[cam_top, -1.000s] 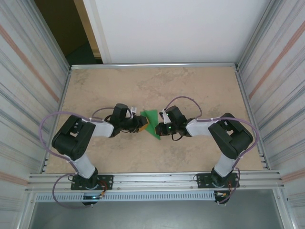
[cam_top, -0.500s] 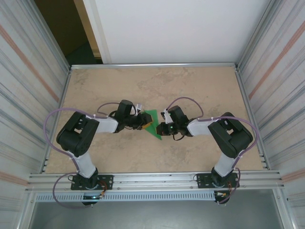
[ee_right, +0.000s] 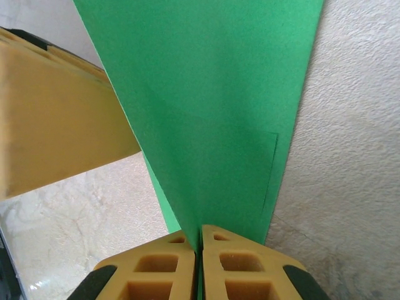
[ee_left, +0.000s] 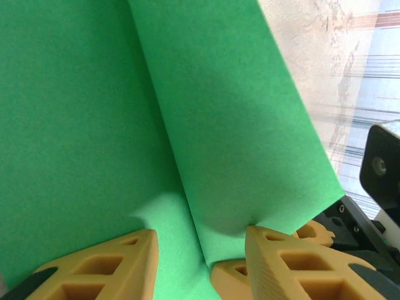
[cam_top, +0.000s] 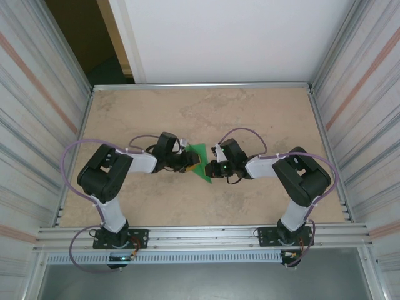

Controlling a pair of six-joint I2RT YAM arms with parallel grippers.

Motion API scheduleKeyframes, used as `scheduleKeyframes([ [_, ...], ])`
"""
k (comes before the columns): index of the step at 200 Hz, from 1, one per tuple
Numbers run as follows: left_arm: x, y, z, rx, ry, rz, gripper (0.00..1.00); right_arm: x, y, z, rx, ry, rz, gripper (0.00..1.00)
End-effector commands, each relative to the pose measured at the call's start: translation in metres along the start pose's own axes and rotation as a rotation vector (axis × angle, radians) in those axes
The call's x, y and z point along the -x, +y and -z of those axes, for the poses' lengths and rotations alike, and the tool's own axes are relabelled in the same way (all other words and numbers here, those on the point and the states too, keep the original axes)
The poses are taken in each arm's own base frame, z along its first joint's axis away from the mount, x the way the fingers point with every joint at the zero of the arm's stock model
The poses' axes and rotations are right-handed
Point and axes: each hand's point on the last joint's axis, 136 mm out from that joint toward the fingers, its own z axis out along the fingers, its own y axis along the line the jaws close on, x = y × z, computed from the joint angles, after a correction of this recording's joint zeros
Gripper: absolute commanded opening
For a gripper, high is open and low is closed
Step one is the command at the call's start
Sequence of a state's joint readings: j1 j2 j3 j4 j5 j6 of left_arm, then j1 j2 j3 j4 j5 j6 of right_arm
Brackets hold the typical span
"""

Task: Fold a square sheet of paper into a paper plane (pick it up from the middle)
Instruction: Fourth fold the wing at the center of the table.

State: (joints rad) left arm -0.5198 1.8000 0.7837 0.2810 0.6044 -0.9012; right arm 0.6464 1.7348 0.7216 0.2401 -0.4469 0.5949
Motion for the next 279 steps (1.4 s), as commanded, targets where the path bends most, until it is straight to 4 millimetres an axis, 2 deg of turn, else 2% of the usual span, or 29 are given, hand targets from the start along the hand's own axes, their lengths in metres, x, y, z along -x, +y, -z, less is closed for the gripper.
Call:
scheduleKeyframes([
  [1, -0.001, 0.005, -0.005, 0.032, 0.012, -0.003, 0.42, -0.008, -0.008, -0.003, -0.001, 0.025, -0.029, 0.1],
  [24, 0.0, 0.005, -0.005, 0.038, 0.014, 0.003, 0.43, -0.009, -0.008, -0.003, -0.002, 0.026, -0.031, 0.1],
  [49, -0.003, 0.016, -0.006, 0.079, 0.023, 0.027, 0.45, -0.01, -0.008, -0.003, -0.002, 0.027, -0.031, 0.11],
  [103, -0.017, 0.054, -0.007, 0.271, 0.087, 0.126, 0.43, -0.006, -0.001, 0.002, 0.013, 0.016, -0.026, 0.18],
  [138, -0.027, 0.08, -0.006, 0.403, 0.136, 0.188, 0.43, 0.0, 0.005, 0.015, 0.01, -0.019, -0.016, 0.24],
  [166, -0.036, 0.095, -0.004, 0.479, 0.163, 0.235, 0.44, 0.002, 0.001, 0.024, -0.03, -0.046, -0.013, 0.27],
  [224, -0.047, 0.111, -0.006, 0.544, 0.2, 0.289, 0.46, 0.001, -0.003, 0.017, -0.072, -0.047, -0.022, 0.32],
  [279, -0.053, 0.119, -0.007, 0.577, 0.219, 0.303, 0.49, 0.002, -0.001, 0.005, -0.061, -0.032, -0.018, 0.26],
])
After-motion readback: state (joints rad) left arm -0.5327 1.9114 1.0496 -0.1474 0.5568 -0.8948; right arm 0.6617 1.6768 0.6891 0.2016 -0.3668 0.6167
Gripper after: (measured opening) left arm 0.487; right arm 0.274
